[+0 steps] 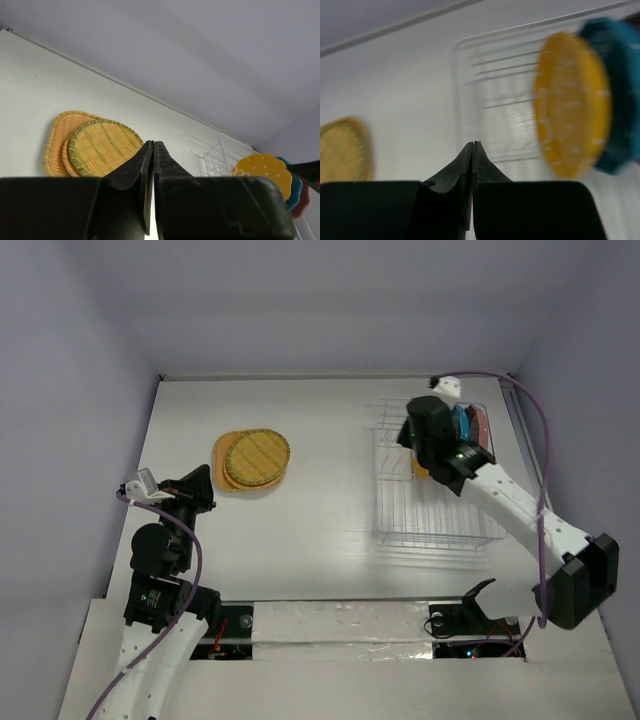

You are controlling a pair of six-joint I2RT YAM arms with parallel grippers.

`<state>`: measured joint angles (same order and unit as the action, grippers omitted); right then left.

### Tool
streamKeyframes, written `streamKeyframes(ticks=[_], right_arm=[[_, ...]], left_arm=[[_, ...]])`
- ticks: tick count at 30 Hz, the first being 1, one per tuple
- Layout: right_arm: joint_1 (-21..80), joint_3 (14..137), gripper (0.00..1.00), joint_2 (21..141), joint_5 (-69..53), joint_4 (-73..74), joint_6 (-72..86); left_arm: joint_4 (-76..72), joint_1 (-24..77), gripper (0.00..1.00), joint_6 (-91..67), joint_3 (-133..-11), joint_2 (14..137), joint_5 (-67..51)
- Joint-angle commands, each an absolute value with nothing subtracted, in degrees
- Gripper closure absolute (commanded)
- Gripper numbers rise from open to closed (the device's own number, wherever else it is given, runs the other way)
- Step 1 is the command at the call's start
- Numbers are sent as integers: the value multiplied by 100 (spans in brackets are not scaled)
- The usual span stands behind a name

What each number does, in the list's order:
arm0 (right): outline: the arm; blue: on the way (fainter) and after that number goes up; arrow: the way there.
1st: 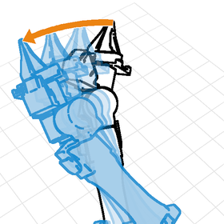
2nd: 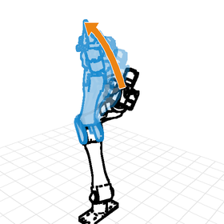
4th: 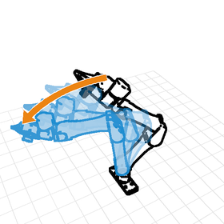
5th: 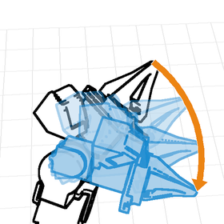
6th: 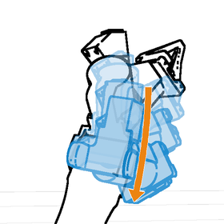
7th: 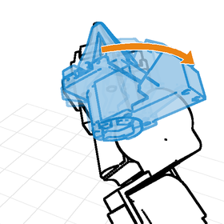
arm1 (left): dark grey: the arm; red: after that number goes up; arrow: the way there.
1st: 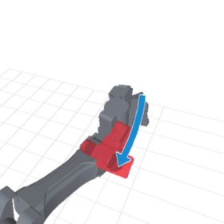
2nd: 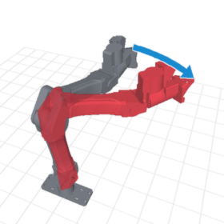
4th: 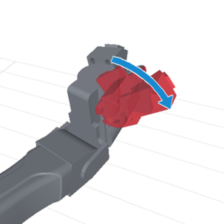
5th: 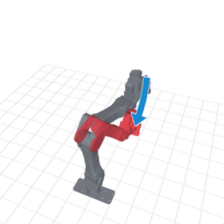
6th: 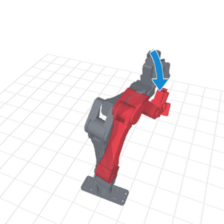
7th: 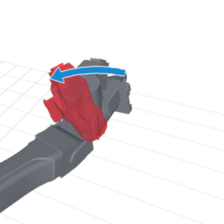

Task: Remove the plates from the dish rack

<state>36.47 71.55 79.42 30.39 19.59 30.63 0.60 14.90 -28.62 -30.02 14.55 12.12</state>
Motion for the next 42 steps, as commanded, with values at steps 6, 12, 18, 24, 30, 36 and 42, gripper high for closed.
streamKeyframes(ticks=[6, 12, 18, 24, 30, 36, 42], right_arm=[[2646, 6522, 45, 7339, 4017, 2768, 2549], [2453, 6512, 43, 7514, 4052, 2839, 2505], [2285, 6688, 43, 7961, 4017, 2865, 2391], [2039, 6996, 44, 8560, 3999, 2786, 2197], [1987, 7505, 49, 9043, 4298, 2944, 2048], [1986, 7778, 72, 9149, 4307, 2988, 1872], [1986, 8042, 100, 8974, 4447, 3199, 1627]], left_arm=[[-132, 1450, 100, -2839, -3032, 1512, 1187], [-132, 1450, 83, -2839, -3024, 1494, 1187], [-149, 1450, 76, -2830, -3032, 1521, 1187], [-149, 1450, 73, -2830, -3023, 1520, 1187], [-167, 1398, 72, -2830, -3023, 1485, 1187], [-132, 1397, 72, -2804, -3041, 1477, 1187], [-132, 1397, 72, -2795, -3041, 1424, 1187]])
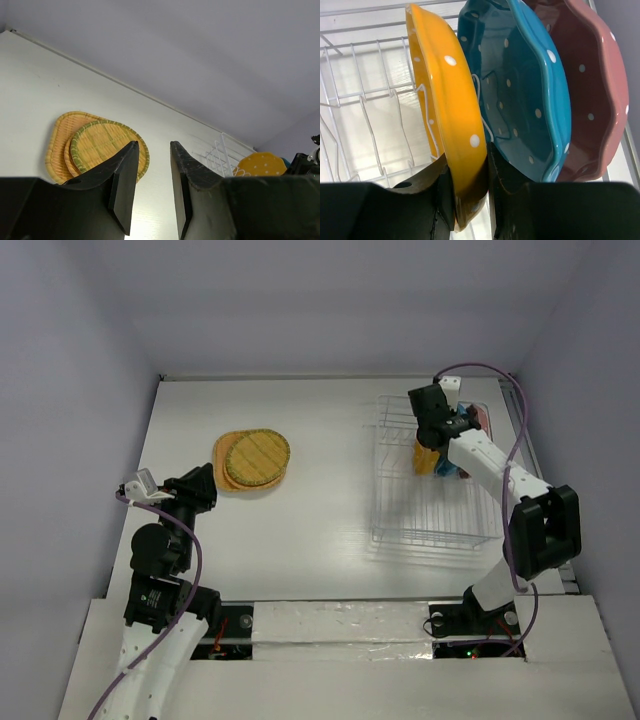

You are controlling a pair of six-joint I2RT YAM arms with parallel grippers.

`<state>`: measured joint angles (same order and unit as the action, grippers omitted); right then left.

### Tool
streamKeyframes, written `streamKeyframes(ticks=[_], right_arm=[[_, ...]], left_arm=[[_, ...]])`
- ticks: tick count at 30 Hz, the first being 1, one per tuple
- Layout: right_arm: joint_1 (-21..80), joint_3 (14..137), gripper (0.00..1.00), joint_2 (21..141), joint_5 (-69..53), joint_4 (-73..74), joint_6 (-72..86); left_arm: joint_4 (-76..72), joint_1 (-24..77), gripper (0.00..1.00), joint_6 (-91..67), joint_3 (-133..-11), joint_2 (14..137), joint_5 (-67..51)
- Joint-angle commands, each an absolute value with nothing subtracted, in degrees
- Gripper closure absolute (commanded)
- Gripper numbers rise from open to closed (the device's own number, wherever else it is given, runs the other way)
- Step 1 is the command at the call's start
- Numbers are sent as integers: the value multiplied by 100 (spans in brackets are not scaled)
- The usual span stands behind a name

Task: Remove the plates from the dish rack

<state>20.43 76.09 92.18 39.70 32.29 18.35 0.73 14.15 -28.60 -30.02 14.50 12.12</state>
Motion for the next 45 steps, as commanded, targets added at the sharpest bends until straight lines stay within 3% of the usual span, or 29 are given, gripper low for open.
streamKeyframes(ticks=[1, 17, 20, 24, 33, 45], right_arm=[[1986, 8129, 100, 8852, 4447, 3217, 1591], [1986, 8613, 100, 7498, 3508, 3032, 1564], [2056, 8421, 100, 7024, 2832, 2752, 1696], [2442, 7955, 100, 6671, 1052, 1936, 2160], [3954, 7313, 100, 7698, -956, 677, 2698], [4781, 6821, 100, 9114, -1257, 475, 2548]], left_arm=[[-141, 1397, 72, -2795, -3041, 1415, 1187], [-158, 1397, 71, -2812, -3032, 1389, 1187], [-158, 1397, 71, -2821, -3023, 1397, 1187], [-167, 1345, 71, -2821, -3023, 1415, 1187], [-176, 1345, 70, -2821, -3023, 1521, 1187], [-193, 1345, 69, -2830, -3015, 1529, 1187]])
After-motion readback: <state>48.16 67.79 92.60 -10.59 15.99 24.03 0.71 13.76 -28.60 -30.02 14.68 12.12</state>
